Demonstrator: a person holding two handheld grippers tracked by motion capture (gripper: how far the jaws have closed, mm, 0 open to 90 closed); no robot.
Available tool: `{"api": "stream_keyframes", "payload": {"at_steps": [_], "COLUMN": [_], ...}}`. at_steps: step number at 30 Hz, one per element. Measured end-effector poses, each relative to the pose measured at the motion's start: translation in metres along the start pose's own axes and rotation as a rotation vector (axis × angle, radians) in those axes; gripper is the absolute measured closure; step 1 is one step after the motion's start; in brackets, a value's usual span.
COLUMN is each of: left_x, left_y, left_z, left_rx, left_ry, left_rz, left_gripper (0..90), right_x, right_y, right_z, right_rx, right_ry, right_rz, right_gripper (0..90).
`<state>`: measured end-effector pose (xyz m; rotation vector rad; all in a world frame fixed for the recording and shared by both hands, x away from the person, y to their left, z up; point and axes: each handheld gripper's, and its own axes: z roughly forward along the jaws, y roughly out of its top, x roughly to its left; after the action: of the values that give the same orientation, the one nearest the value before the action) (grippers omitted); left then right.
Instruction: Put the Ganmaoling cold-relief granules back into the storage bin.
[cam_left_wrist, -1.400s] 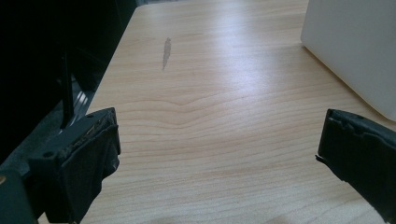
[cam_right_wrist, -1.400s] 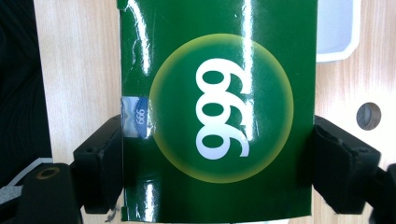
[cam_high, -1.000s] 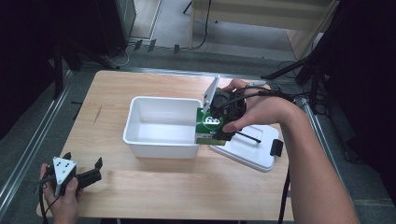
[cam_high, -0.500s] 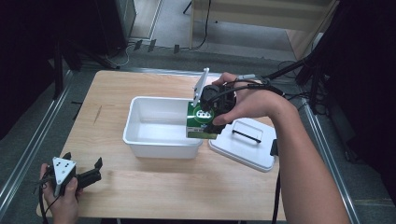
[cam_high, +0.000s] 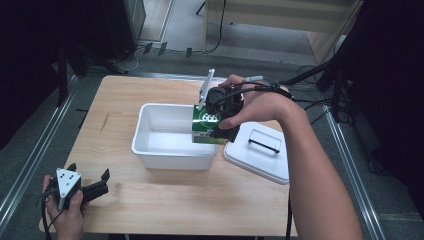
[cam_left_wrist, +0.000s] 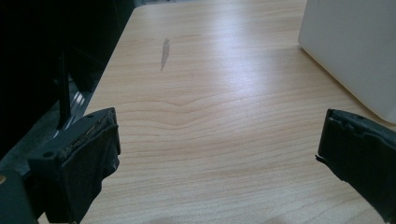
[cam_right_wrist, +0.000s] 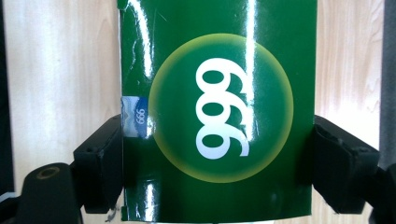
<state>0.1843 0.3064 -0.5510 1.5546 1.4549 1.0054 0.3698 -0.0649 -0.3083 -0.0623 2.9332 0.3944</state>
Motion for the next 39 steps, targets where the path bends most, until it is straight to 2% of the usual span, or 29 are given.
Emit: {"api": "stream_keyframes", "payload": {"at_steps": [5, 6, 8, 10, 12, 14, 15, 16, 20, 21, 24, 26, 27, 31, 34, 35, 39], "left_x": [0.000, 0.000, 0.000, 0.000, 0.000, 0.000, 0.000, 0.000, 0.000, 0.000, 0.000, 0.000, 0.000, 0.000, 0.000, 0.000, 0.000], "left_y": [0.000, 0.000, 0.000, 0.000, 0.000, 0.000, 0.000, 0.000, 0.000, 0.000, 0.000, 0.000, 0.000, 0.000, 0.000, 0.000, 0.000], "left_z": [0.000, 0.000, 0.000, 0.000, 0.000, 0.000, 0.000, 0.000, 0.000, 0.000, 0.000, 0.000, 0.000, 0.000, 0.000, 0.000, 0.000], "left_rx": [0.000, 0.000, 0.000, 0.001, 0.002, -0.001, 0.000, -0.002, -0.002, -0.002, -0.002, -0.002, -0.002, -0.003, -0.003, -0.003, -0.004], "left_ry": [-0.001, 0.000, -0.001, -0.001, -0.002, -0.002, -0.003, -0.003, -0.004, -0.004, -0.004, -0.004, -0.004, -0.005, -0.005, -0.006, -0.006], "left_rz": [-0.003, -0.002, 0.000, 0.001, 0.001, -0.002, -0.002, -0.003, -0.004, -0.004, -0.004, -0.004, -0.004, -0.005, -0.004, -0.004, -0.005], "left_gripper": [0.0, 0.0, 0.0, 0.0, 0.0, 0.0, 0.0, 0.0, 0.0, 0.0, 0.0, 0.0, 0.0, 0.0, 0.0, 0.0, 0.0], "right_x": [-0.003, -0.003, -0.006, -0.006, -0.010, -0.010, -0.012, -0.013, -0.016, -0.016, -0.018, -0.018, -0.019, -0.018, -0.017, -0.018, -0.017], "right_y": [0.005, 0.005, 0.007, 0.008, 0.009, 0.010, 0.010, 0.010, 0.011, 0.011, 0.012, 0.013, 0.014, 0.019, 0.022, 0.023, 0.026], "right_z": [0.005, 0.006, 0.009, 0.011, 0.015, 0.016, 0.017, 0.018, 0.021, 0.022, 0.026, 0.028, 0.029, 0.032, 0.033, 0.035, 0.039], "right_rx": [0.012, 0.019, 0.006, 0.016, 0.006, 0.017, 0.010, 0.012, 0.006, 0.014, 0.009, 0.018, 0.008, 0.005, 0.014, 0.007, 0.011], "right_ry": [0.004, 0.007, 0.007, 0.005, 0.006, 0.008, 0.008, 0.005, 0.006, 0.005, 0.001, 0.000, 0.004, 0.005, 0.011, 0.013, 0.015], "right_rz": [-0.004, 0.007, -0.010, 0.015, -0.003, 0.014, -0.004, 0.012, 0.009, 0.025, 0.010, 0.023, 0.006, 0.000, 0.014, -0.007, -0.008], "right_gripper": [16.5, 16.5, 16.5, 16.5, 16.5, 16.5, 16.5, 16.5, 16.5, 16.4, 16.4, 16.4, 16.4, 16.4, 16.4, 16.4, 16.4]}}
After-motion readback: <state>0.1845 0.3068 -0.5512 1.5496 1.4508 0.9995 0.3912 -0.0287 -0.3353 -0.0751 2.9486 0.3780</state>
